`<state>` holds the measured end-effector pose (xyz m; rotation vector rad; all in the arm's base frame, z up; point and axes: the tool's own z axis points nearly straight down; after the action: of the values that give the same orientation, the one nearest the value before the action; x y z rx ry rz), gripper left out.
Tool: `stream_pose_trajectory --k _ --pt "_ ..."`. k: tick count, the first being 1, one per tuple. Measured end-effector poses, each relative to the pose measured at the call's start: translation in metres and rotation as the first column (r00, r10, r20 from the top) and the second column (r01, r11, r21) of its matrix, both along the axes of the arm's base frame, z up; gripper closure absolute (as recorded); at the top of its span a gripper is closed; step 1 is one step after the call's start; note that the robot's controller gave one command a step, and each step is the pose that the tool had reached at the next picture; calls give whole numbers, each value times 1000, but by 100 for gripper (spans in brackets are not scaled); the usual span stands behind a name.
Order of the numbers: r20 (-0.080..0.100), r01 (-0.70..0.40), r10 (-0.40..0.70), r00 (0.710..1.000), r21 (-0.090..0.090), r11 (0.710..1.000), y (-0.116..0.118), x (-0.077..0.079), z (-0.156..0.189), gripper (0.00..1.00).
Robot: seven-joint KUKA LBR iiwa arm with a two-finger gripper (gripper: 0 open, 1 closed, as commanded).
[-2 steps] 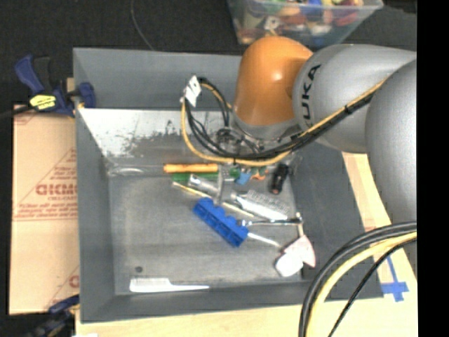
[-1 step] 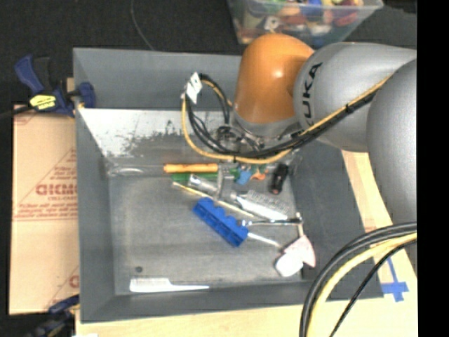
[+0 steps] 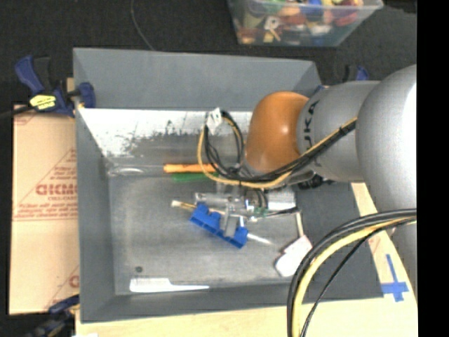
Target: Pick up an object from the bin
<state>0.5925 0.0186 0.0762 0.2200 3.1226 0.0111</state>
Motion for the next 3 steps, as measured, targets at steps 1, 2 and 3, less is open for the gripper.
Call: stream_pose_trajectory --k 1,2,3 --pt "8 40 -40 999 -1 999 -11 -9 48 0" --pt "2 104 -104 995 3 995 19 -21 31 0" --pt "9 379 -379 925 6 925 -44 18 -5 0"
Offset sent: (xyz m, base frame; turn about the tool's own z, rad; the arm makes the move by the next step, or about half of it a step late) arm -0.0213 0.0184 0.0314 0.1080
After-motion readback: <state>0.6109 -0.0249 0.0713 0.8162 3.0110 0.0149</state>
